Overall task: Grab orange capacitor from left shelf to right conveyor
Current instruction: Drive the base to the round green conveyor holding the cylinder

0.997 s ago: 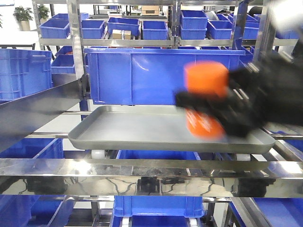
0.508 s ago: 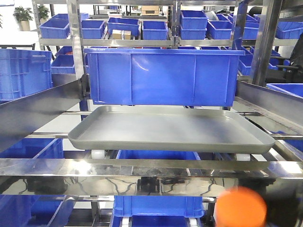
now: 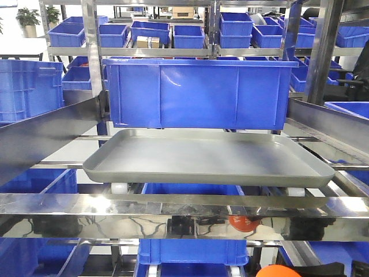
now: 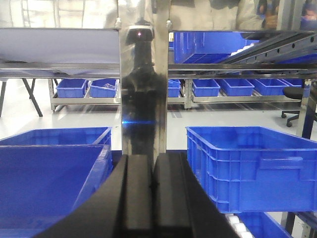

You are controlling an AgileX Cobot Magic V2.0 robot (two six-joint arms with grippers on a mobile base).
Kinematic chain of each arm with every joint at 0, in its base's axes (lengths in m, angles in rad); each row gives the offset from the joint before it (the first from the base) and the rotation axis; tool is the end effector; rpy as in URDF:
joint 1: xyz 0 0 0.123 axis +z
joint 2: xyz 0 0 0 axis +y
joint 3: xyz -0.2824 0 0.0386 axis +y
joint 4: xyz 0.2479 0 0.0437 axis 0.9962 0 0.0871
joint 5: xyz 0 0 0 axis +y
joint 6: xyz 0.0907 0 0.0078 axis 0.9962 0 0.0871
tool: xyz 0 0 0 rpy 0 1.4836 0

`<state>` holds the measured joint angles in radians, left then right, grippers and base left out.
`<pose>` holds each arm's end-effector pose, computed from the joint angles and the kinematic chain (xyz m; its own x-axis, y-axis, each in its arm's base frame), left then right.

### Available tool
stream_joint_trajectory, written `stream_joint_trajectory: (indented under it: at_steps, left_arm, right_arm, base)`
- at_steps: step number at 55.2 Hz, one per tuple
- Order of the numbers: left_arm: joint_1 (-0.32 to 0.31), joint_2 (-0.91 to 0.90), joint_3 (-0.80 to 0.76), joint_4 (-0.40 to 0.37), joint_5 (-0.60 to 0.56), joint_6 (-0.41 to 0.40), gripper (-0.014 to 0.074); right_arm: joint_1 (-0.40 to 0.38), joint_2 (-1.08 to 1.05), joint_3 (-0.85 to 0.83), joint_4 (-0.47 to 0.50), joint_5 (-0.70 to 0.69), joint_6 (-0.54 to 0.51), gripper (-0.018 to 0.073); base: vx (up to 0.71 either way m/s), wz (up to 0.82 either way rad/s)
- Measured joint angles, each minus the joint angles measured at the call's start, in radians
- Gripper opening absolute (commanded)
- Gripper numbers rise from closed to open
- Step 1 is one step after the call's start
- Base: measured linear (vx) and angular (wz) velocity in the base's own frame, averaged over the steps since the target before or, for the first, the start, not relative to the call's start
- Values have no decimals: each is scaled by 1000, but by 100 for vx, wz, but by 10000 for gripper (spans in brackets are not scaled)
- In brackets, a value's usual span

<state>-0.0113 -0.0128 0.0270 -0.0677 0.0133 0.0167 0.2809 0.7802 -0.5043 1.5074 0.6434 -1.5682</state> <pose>0.0565 -0.0007 0.2035 0.0590 -0.0516 -0.9969 0.0152 0.9986 -0.0508 0.1267 0.0934 0.3065 -0.1644 -0.1112 -0.9801 -0.7962 0.6015 0.0653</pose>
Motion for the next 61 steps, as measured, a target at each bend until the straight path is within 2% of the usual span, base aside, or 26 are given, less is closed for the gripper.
stream_joint_trajectory:
  at_steps: [61]
  left_arm:
    - [0,0,0,0,0,0,-6]
  right_arm:
    - [0,0,0,7,-7,-2,362]
  base:
    - [0,1]
